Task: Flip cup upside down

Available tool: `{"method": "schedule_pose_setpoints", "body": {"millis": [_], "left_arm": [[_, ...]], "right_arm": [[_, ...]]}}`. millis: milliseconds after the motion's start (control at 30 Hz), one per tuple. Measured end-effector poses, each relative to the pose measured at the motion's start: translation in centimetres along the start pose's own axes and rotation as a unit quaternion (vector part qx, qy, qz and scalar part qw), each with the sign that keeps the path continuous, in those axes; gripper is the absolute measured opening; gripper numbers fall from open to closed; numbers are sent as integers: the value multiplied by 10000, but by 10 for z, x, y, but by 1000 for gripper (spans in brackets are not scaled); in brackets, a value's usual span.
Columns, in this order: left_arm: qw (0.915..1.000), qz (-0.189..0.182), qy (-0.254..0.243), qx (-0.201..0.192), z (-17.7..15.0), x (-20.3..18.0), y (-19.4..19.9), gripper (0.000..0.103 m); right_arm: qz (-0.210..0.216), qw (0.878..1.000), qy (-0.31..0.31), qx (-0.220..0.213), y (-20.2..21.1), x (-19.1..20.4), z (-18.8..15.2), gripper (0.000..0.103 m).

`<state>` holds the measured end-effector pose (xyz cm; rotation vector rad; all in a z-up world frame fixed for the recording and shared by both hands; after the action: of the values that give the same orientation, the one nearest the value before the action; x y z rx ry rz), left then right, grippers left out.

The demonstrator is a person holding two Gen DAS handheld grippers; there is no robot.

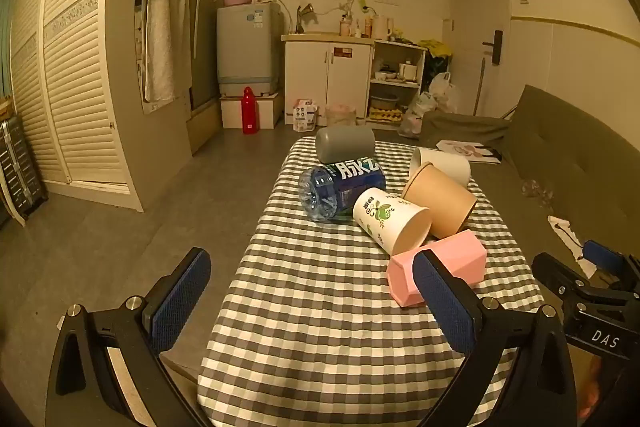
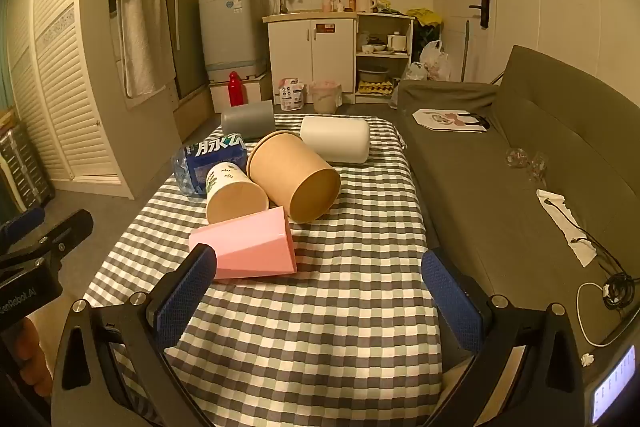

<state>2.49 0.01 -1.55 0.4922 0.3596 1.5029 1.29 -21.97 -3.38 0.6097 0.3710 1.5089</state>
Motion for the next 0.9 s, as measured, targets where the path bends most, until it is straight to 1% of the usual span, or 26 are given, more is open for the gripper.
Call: {"method": "schedule_pose_setpoints", "body": {"millis": [267,900], "left_arm": [[9999,-2,-25,102,2,1,-1,103],[9999,22,-70,92,-2,-1,-1,103]], "right_arm": [[-5,10000,-8,14,1,0,0,103],[-8,10000,7,-2,1,-1,0,103]]}}
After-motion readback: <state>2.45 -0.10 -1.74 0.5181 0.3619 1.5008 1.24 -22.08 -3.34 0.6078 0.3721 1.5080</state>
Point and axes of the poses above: each gripper's, at about its wrist camera, not at the fingertips, and y roughly against the way its jaws point, x to its left, z to its top, the point moved 3 cm from there along -y, roughly the way its jaws point, and after that the axes turned 8 degrees about -y, right-handed, at the moved point
